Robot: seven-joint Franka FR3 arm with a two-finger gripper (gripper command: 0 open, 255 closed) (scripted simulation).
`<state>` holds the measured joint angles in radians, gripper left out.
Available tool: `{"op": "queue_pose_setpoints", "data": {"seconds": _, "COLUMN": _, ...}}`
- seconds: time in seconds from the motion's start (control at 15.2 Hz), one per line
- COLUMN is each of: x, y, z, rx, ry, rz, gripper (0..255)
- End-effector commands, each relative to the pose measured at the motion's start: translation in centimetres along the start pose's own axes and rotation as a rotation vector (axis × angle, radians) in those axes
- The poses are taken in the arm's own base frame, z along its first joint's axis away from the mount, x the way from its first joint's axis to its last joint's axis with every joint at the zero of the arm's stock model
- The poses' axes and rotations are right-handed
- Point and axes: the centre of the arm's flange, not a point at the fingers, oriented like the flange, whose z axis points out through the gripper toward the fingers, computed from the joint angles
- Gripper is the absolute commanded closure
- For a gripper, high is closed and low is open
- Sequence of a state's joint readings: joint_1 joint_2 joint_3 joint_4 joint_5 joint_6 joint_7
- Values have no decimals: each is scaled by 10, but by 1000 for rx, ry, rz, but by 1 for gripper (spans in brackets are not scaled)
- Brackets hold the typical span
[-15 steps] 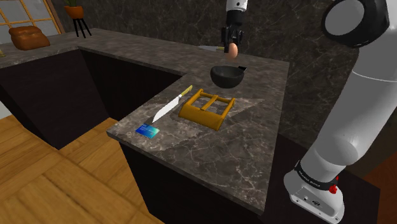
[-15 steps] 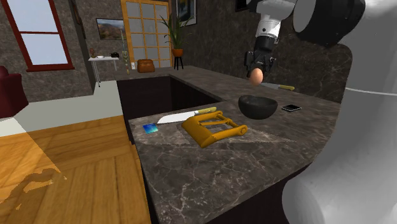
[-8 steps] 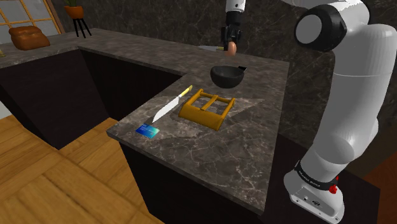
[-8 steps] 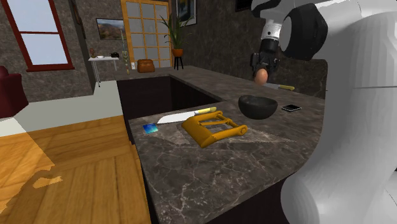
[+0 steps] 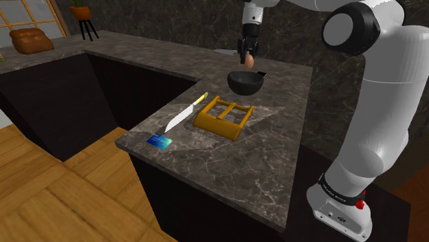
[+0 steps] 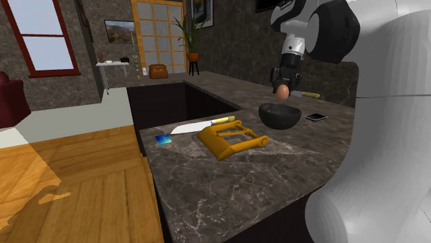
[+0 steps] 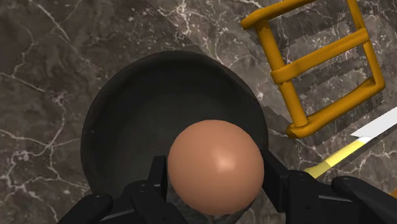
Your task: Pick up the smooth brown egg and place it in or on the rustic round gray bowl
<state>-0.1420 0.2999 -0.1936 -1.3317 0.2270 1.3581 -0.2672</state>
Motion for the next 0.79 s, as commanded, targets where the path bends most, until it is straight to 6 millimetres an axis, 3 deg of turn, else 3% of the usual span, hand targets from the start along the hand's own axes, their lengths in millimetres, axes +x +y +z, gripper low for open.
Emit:
{"op": "queue_pose_setpoints", "data": {"seconds": 0.0, "x": 2, "y": 3, "z": 10, "rx": 0, "ry": 1, "rz": 0, "gripper": 255}}
{"op": "queue_pose_setpoints", "data": {"seconds": 0.2, "x": 5, "y": 6, "z": 23, "rx": 0, "ry": 1, "rz": 0, "gripper": 255}}
{"op": "queue_pose_setpoints", "data": {"seconds": 0.66, "x": 5, "y": 6, "z": 23, "rx": 0, "ry": 1, "rz": 0, "gripper": 255}}
{"op": "queue_pose_setpoints", "data": {"seconds": 0.73, "x": 5, "y": 6, "z": 23, "rx": 0, "ry": 1, "rz": 0, "gripper": 0}}
